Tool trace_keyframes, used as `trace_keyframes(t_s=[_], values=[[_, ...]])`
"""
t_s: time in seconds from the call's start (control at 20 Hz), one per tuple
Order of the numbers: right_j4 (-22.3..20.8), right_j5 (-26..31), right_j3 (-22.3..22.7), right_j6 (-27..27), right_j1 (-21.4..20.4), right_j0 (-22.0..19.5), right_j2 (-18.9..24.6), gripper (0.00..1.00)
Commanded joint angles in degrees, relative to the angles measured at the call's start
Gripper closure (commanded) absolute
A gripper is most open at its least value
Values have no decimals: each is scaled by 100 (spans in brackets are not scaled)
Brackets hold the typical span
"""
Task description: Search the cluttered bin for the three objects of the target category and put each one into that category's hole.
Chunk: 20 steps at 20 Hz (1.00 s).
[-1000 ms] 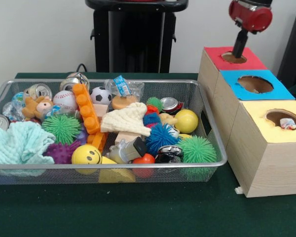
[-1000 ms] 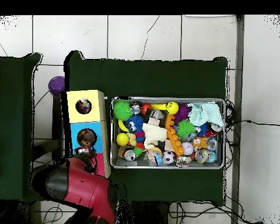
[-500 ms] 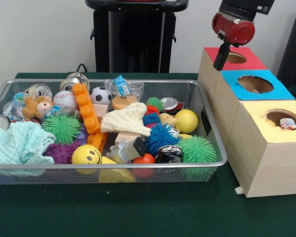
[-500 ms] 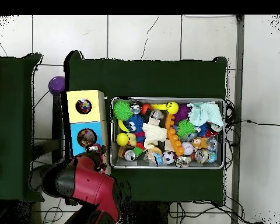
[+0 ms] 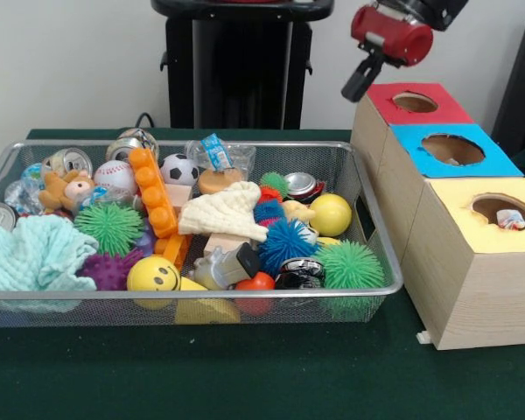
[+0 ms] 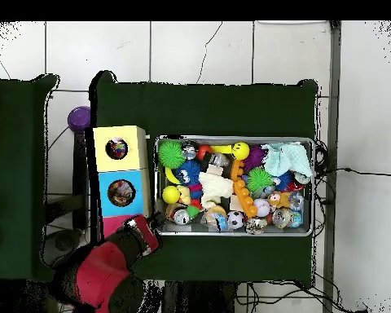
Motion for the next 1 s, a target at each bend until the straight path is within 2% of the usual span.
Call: trace_keyframes(t_s=[0.05, 0.1, 0.15, 0.25, 0.4, 0.45, 0.55, 0.6, 0.65, 0.7, 0.75, 0.8, 0.85, 0.95, 1.0], values=[[245, -705, -704, 733, 1957, 731, -2094, 100], [301, -917, -720, 761, 1997, 694, -2105, 100], [430, -1061, -771, 804, 2408, 717, -2482, 100], [429, -1430, -856, 610, 2998, 598, -3034, 100], [510, -2452, -813, 605, 2830, 257, -2613, 100], [659, -3120, -777, 697, 2930, 50, -2554, 100], [1099, -3261, -623, 452, 3767, -91, -3323, 100], [1161, -3310, -618, 446, 3632, -130, -3155, 100], [1105, -3466, -643, 503, 3279, -201, -2776, 100], [998, -3619, -653, 432, 3091, -226, -2611, 100], [836, -3984, -619, 353, 2918, -199, -2567, 100], [869, -4113, -600, 234, 2950, -162, -2672, 100], [156, -4016, -818, -221, 2538, -209, -2727, 100], [-1074, -3148, -1140, -175, 860, -587, -1477, 100], [-1291, -2940, -1165, -153, 524, -685, -1237, 100]])
